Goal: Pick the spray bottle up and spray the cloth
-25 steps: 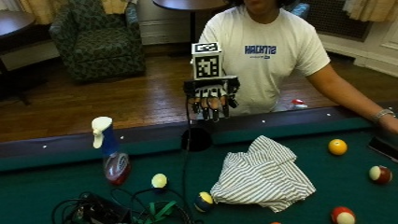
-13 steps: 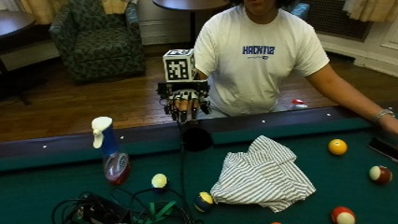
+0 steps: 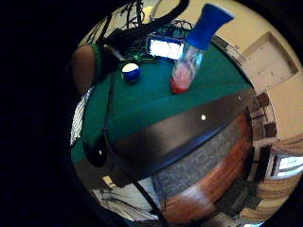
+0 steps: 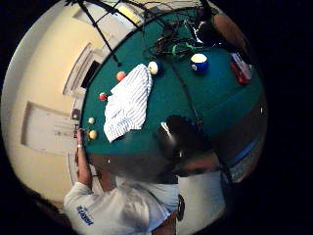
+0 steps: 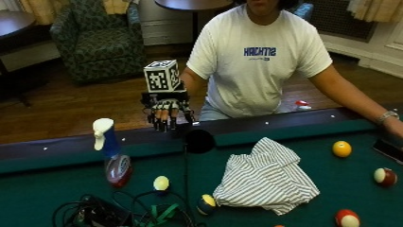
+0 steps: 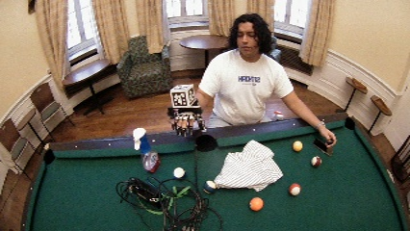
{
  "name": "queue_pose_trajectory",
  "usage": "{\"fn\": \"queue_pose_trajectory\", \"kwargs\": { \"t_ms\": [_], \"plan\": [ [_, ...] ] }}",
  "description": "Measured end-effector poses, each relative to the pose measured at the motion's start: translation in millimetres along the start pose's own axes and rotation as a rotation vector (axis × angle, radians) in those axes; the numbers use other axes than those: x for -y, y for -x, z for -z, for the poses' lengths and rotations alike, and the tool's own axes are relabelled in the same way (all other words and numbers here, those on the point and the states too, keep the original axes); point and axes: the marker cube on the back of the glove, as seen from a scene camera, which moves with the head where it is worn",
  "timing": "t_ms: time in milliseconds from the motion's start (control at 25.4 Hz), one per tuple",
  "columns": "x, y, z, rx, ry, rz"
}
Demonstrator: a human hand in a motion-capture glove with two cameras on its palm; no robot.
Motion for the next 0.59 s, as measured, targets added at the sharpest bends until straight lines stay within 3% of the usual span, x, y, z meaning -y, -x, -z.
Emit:
{"fn": "queue_pose_trajectory", "kwargs": {
  "t_ms": [591],
  "plan": [
    [23, -70, -12, 0.079, -0.108, -0.174]
  ]
}}
